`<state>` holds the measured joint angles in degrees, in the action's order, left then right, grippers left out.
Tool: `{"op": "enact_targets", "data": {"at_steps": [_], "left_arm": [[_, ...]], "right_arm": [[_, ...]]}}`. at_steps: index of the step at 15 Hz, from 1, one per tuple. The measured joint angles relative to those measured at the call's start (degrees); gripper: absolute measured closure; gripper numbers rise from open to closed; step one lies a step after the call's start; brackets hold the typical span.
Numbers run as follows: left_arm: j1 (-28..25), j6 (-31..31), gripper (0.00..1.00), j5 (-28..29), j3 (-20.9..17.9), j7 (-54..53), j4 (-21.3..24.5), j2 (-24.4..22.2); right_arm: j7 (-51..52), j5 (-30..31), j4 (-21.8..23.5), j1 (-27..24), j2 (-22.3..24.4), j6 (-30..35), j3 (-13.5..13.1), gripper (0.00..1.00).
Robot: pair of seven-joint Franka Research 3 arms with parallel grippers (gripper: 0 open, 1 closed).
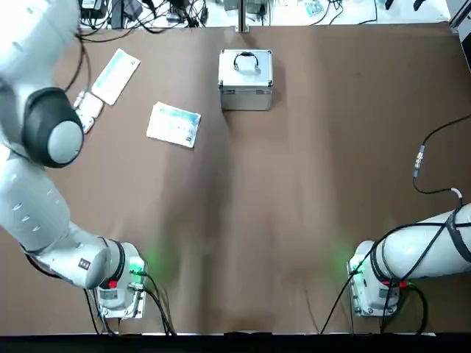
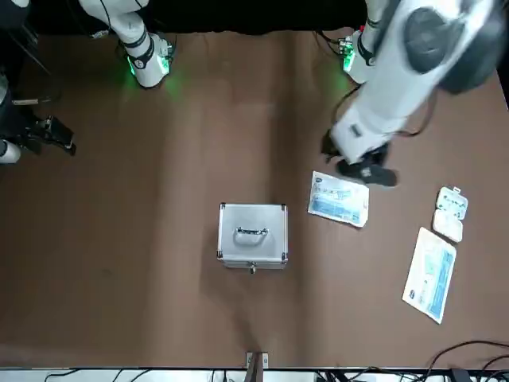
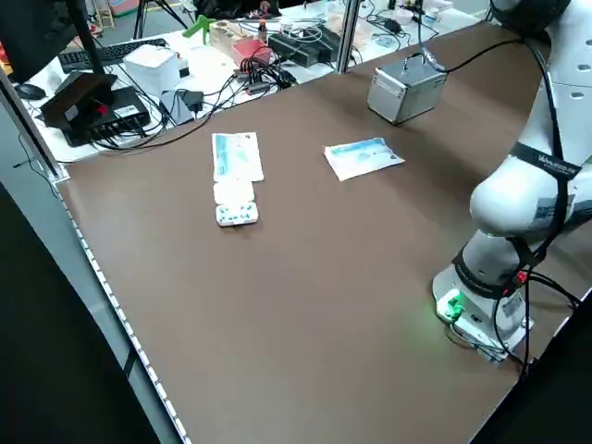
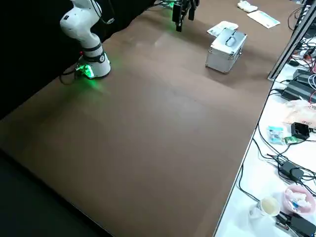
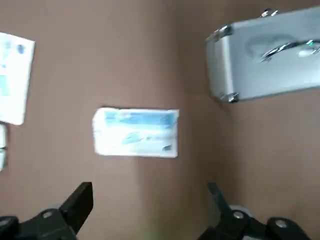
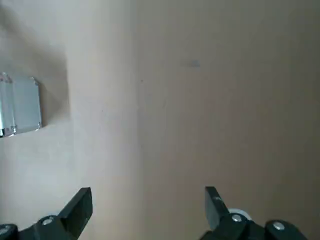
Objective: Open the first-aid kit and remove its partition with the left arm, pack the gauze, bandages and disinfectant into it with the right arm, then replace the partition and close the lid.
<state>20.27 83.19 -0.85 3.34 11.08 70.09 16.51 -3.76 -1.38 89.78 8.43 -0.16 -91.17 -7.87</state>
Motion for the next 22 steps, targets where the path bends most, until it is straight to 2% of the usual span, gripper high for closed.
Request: {"op": "enact_targets", "data": {"at_steps": [3, 6, 9, 11, 13, 22], "left_arm": [[-6.3, -4.0, 0.0, 0.0, 0.0, -4.6, 0.1, -2.3], [-11.6, -4.5, 0.0, 0.0, 0.1, -5.1, 0.3, -3.3], [-17.2, 1.4, 0.0, -0.9, 0.2, -5.1, 3.0, -5.4], [-20.3, 5.2, 0.0, -1.2, 0.2, -5.3, 6.8, -8.5], [-22.5, 6.3, 0.0, -1.3, 0.2, -6.5, 9.3, -12.0], [-21.3, 3.3, 0.0, -1.3, 0.6, -9.2, 11.4, -12.8]], "right_arm": [[0.1, 0.0, -1.4, -1.6, 0.0, 1.9, -0.2, 0.01], [0.1, 0.0, -2.9, -2.5, 0.2, 2.9, -0.2, 0.01], [0.1, 0.0, -3.3, -2.5, 0.2, 3.2, -0.2, 0.01], [0.1, 0.0, -3.3, -2.5, 0.2, 3.3, -0.2, 0.01], [0.1, 0.0, -3.3, -2.5, 0.2, 3.4, -0.1, 0.01], [0.1, 0.0, -3.3, -2.2, 0.2, 3.7, 0.4, 0.01]]}}
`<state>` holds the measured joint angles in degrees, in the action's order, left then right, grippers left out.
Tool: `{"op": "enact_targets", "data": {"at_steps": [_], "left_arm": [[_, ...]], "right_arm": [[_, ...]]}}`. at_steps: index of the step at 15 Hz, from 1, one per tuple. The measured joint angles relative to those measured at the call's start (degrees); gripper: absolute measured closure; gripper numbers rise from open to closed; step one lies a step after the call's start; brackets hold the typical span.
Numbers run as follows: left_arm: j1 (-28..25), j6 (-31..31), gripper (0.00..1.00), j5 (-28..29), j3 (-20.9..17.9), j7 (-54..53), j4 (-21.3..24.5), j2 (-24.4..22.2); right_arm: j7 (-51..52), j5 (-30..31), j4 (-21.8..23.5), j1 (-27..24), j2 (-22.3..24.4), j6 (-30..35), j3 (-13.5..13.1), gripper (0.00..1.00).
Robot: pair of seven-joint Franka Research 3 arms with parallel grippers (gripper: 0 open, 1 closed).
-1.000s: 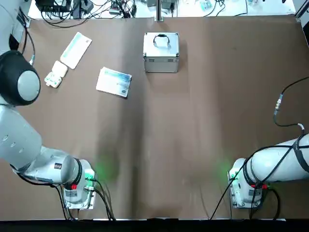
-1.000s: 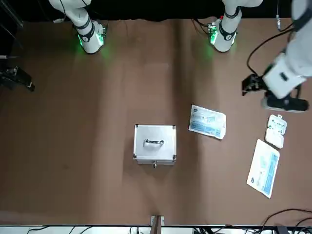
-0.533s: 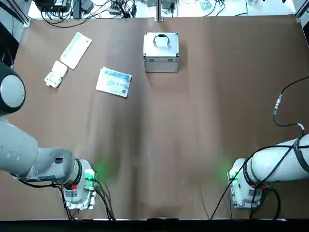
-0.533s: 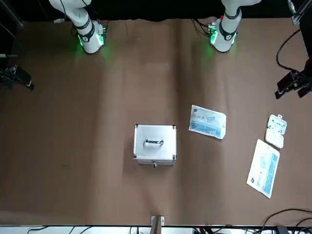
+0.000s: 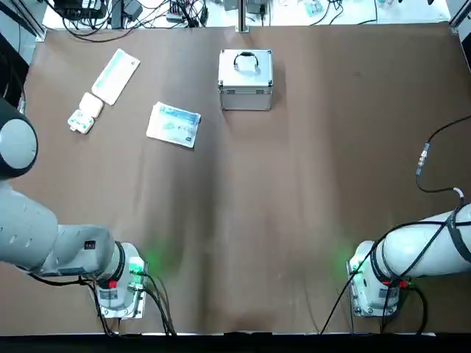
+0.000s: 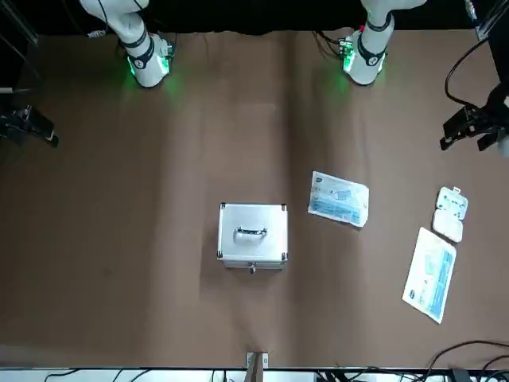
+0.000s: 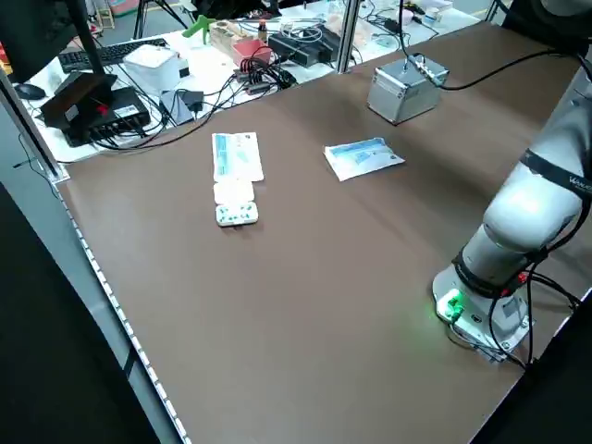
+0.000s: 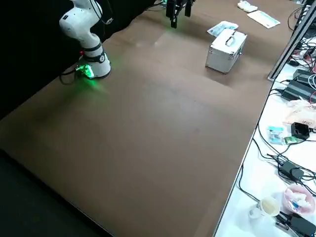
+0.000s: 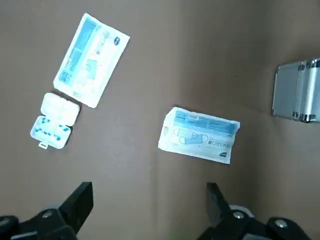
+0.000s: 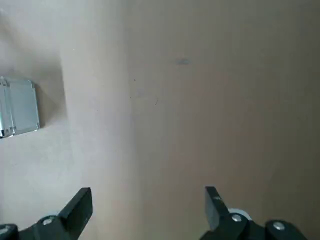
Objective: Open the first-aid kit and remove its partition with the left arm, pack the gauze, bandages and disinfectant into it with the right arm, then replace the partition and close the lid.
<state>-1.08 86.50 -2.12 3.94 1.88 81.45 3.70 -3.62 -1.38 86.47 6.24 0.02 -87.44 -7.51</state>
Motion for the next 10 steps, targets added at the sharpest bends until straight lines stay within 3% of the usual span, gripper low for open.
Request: {"op": "enact_targets", "data": {"at_steps": [6, 10], "left_arm": [[6.2, 0.9, 0.0, 1.0, 0.0, 0.1, 0.2, 2.7], [7.2, 1.1, 0.0, 1.0, -1.1, 0.8, 0.2, 3.1]], "right_arm": [[0.0, 0.0, 0.0, 0.4, 0.0, 0.5, 0.2, 0.01], [0.0, 0.0, 0.0, 0.5, 0.0, 0.6, 0.2, 0.01]]}}
